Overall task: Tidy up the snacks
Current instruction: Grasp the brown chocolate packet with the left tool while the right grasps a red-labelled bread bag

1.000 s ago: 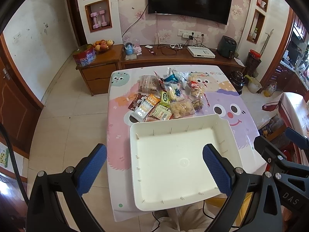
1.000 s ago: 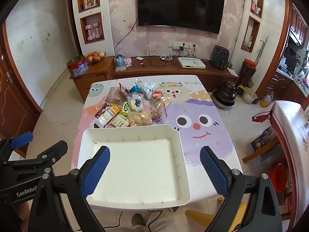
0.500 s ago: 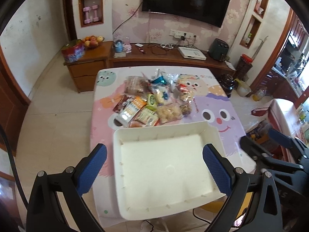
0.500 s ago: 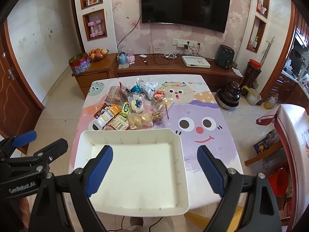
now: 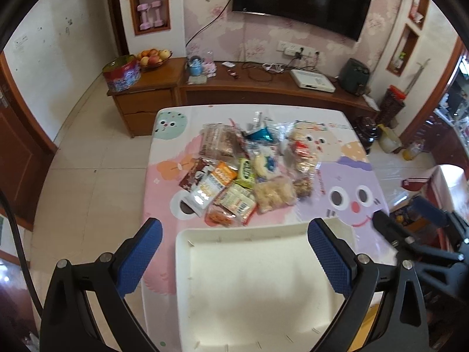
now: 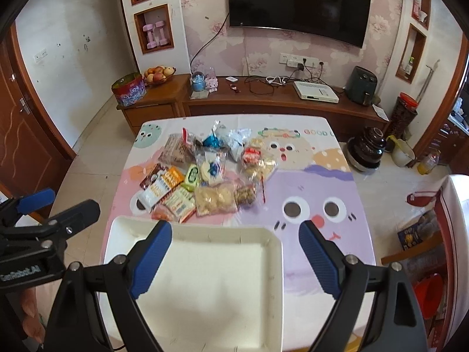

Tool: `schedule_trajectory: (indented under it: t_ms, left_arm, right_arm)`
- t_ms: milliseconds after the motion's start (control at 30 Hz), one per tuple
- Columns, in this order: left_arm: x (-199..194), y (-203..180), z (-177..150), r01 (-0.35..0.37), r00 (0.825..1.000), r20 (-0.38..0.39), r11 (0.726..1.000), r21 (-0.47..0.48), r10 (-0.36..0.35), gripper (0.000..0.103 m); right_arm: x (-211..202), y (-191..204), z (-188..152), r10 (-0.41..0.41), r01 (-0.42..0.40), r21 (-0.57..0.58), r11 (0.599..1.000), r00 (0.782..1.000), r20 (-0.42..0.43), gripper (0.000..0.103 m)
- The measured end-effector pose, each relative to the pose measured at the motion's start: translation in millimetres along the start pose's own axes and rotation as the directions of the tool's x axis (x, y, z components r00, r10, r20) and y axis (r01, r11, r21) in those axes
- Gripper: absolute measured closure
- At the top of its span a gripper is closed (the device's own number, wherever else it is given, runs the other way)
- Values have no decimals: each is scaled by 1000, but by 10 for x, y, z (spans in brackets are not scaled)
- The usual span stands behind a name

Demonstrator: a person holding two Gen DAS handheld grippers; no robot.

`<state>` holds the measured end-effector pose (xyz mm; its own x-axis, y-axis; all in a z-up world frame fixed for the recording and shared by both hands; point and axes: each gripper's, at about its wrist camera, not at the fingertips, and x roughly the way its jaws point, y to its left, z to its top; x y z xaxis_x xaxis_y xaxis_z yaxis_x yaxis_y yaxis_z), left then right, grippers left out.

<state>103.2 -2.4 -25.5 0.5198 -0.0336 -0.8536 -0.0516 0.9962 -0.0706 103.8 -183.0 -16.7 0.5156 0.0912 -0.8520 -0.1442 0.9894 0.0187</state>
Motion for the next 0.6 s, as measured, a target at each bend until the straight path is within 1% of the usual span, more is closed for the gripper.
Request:
schedule_trajectory:
  t_ms: [33,67,200,333,500,600]
  left_arm:
    - [50,18,32,-8,1000,-4,1000,-5,8,4]
    - [108,48,67,-17,1000,-8,1000,-14,17,4]
    - [305,158,191,-37,999,-27,998,-54,35,4]
    - [472,264,277,-63,997,-38,995,-76,60,4]
    - [683,360,341,-90,995,-59,993,-80,85,4]
    - [855,387,373,-111,991,-80,992,-58,106,4]
  right_arm:
    - [39,-18,41,-1,1,-2,1000,1000,2,14]
    - [82,-27,99,-20,20,-15,1000,1000,16,14]
    - [259,-67,272,-13,13,-10,1000,1000,24,14]
    - [445,-91,432,2,-2,-4,1000,1000,11,14]
    - [691,-100,558,-11,11,-20,1000,1000,-4,14]
    - [925,-143,611,-12,11,-20,1000,999,-39,14]
